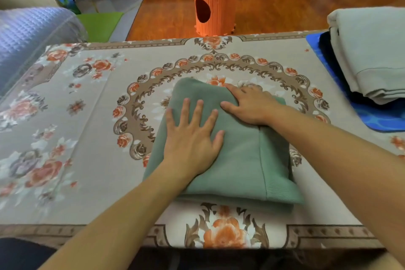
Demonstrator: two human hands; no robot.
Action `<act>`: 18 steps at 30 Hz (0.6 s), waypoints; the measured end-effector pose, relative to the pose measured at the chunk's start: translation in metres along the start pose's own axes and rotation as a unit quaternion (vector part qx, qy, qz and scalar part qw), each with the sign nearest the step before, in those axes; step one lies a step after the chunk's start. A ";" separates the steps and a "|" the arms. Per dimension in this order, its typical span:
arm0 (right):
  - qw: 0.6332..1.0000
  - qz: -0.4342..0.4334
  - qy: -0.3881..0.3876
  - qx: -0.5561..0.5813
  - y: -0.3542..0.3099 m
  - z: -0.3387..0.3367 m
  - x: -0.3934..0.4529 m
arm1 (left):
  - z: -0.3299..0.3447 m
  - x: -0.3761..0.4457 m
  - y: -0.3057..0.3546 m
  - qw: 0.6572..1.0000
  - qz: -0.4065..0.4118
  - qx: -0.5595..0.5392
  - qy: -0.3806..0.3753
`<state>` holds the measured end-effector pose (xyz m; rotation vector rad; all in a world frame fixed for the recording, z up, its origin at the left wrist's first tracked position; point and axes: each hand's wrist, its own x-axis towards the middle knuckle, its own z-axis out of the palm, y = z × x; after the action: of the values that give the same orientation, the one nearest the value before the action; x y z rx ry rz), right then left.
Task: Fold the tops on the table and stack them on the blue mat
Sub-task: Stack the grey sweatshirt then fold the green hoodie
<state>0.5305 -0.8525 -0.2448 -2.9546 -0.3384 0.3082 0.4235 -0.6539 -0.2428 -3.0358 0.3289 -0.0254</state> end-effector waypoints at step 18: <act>0.946 0.261 0.082 0.174 0.056 0.003 -0.137 | -0.008 -0.024 -0.080 0.984 0.180 -0.007 -0.005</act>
<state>0.4111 -0.9382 -0.2320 -2.6378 0.4803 0.1529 0.4166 -0.5720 -0.2282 -2.9375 0.8713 0.0162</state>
